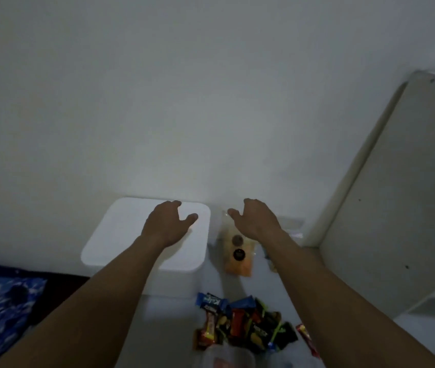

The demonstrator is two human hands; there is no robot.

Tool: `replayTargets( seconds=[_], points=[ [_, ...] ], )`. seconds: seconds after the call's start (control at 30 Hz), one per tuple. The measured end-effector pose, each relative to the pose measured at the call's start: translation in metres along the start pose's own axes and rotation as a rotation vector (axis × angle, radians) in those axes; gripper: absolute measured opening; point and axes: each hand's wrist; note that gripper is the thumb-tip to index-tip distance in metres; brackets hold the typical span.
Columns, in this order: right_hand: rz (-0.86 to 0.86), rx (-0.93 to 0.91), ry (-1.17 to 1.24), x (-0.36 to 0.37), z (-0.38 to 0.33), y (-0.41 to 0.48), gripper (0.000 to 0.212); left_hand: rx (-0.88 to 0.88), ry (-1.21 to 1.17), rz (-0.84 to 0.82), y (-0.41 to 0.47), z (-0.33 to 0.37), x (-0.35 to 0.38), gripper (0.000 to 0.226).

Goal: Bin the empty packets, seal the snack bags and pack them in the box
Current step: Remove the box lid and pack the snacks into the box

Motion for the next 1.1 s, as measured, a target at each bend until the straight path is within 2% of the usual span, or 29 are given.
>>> replayTargets(
  seconds=[0.33,0.63,0.83,0.87,0.93,1.0,1.1],
  points=[
    [-0.013,0.085,0.014,0.089,-0.113,0.002,0.076,-0.007,0.065,-0.069,0.026,-0.156,-0.054,0.087],
    [-0.039,0.241,-0.098,0.133,-0.115,0.01,0.096,-0.035,0.076,-0.143,0.05,-0.226,-0.041,0.1],
    [-0.047,0.392,0.027,0.143,-0.101,0.019,0.115,-0.146,-0.042,-0.187,0.061,-0.241,-0.029,0.119],
    [-0.043,0.405,0.04,0.144,-0.099,0.021,0.112,-0.189,-0.076,-0.193,0.063,-0.242,-0.028,0.119],
    [-0.033,0.431,0.104,0.145,-0.098,0.023,0.104,-0.249,-0.158,-0.173,0.064,-0.244,-0.025,0.101],
    [-0.015,0.452,0.17,0.145,-0.099,0.025,0.105,-0.288,-0.247,-0.139,0.062,-0.242,-0.02,0.087],
    [0.013,0.464,0.209,0.144,-0.101,0.023,0.105,-0.293,-0.329,-0.085,0.058,-0.237,-0.017,0.077]
  ],
)
Point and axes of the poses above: each hand's wrist, its own y-axis towards the middle knuckle, its own x-axis out of the palm, z = x × y
